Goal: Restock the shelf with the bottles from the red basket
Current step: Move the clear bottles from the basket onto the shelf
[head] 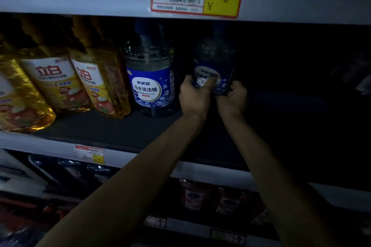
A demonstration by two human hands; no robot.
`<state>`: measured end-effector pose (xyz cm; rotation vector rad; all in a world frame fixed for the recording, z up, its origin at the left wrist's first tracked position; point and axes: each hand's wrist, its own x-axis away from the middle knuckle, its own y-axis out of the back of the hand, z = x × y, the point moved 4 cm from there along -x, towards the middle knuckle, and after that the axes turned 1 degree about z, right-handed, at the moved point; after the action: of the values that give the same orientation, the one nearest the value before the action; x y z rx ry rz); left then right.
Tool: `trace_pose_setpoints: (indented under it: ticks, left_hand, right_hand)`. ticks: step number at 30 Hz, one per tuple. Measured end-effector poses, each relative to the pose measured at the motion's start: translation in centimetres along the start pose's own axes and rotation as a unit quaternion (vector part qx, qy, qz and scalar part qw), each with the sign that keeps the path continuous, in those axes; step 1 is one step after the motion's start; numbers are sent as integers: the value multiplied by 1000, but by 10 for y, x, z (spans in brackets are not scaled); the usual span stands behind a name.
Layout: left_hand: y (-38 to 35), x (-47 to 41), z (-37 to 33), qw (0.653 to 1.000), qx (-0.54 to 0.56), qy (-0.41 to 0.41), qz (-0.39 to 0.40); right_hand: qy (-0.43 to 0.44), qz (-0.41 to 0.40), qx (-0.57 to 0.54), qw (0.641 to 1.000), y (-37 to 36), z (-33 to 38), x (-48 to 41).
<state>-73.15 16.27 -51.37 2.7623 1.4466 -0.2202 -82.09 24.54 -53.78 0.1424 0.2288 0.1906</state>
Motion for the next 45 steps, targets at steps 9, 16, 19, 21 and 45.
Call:
trace_pose_setpoints:
  ticks: [9, 16, 19, 21, 45]
  left_hand:
    - [6, -8, 12, 1000, -8, -6, 1]
    - [9, 4, 17, 999, -6, 21, 32]
    - [13, 11, 12, 999, 8, 37, 28]
    - [17, 18, 9, 998, 8, 37, 41]
    - [199, 143, -81, 797, -530, -139, 254]
  right_hand:
    - [-5, 13, -21, 1000, -9, -4, 0]
    - [-48, 18, -109, 993, -4, -5, 5]
    - [-71, 8, -86, 994, 0, -11, 13]
    - [-83, 8, -79, 993, 6, -11, 20]
    - [85, 240, 324, 911, 63, 107, 187]
